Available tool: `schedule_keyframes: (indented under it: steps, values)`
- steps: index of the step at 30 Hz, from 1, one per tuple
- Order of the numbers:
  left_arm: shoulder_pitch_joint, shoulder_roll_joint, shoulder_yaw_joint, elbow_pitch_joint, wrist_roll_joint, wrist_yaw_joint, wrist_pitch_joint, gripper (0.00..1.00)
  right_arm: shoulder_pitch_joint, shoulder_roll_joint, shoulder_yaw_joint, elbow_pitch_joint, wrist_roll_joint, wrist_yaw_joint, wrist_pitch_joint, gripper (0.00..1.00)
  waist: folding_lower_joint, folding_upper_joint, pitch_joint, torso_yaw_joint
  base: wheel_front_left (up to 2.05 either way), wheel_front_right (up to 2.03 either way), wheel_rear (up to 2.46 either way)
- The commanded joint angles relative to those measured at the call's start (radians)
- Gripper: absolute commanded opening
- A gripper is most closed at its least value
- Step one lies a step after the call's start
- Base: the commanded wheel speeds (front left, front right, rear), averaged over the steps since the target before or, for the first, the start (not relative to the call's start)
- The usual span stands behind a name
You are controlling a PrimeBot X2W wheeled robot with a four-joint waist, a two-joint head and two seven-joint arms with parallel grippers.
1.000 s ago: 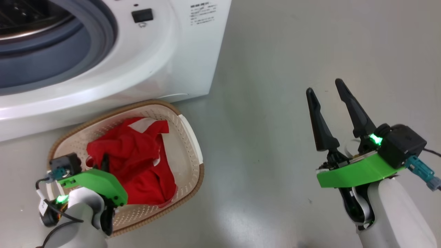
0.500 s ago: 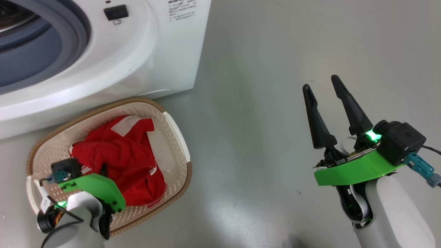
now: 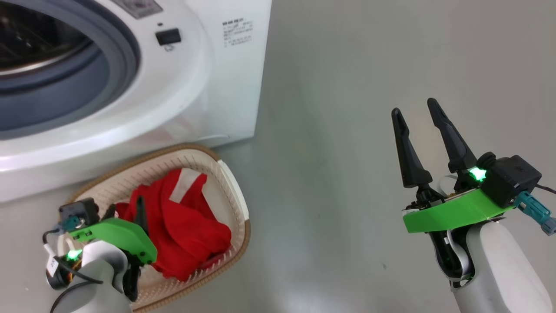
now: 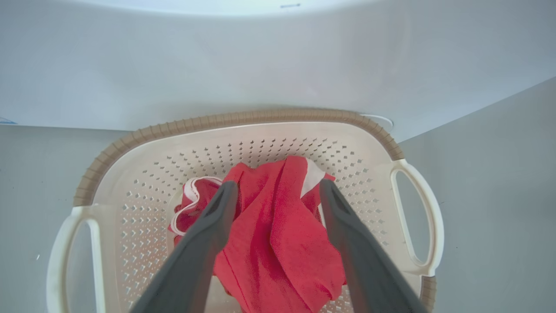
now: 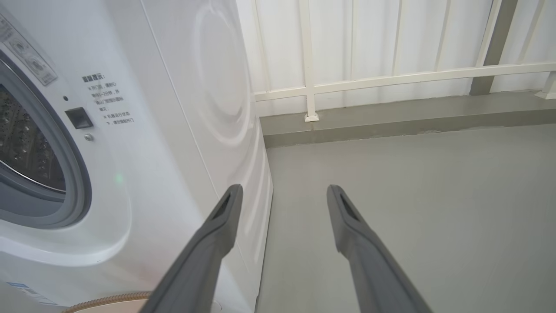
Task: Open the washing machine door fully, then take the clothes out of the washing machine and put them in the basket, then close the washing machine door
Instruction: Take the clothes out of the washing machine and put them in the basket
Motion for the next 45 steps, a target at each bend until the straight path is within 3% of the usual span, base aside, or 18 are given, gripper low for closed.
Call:
schedule_keyframes:
  steps: [1,12,29,34,45]
  values:
    - [0.043,0.047,0.031,-0.051,0.0,-0.002,-0.013,1.0,0.028,0.003,0.006,-0.016,-0.016,0.006,-0.006,1.0,0.0,0.0,-0.057,0.017,0.0,0.0,0.0]
    - [0.212,0.047,0.113,-0.374,0.075,0.022,-0.014,1.0,0.084,0.003,-0.022,0.005,-0.052,0.006,-0.006,1.0,0.0,0.0,-0.2,0.045,0.0,0.0,0.0]
    - [0.478,-0.009,0.248,-0.834,0.188,-0.011,-0.014,1.0,0.161,0.003,-0.051,0.029,-0.068,0.006,-0.006,1.0,0.0,0.0,-0.38,0.044,0.0,0.0,0.0]
    - [0.538,-0.021,0.252,-0.911,0.211,-0.024,-0.014,1.0,0.19,0.003,-0.062,0.035,-0.07,0.006,-0.006,1.0,0.0,0.0,-0.424,0.04,0.0,0.0,0.0]
    - [0.632,-0.032,0.264,-1.001,0.254,0.011,-0.014,1.0,0.238,0.001,-0.083,0.038,-0.088,0.006,-0.006,1.0,0.0,0.0,-0.487,0.047,0.0,0.0,0.0]
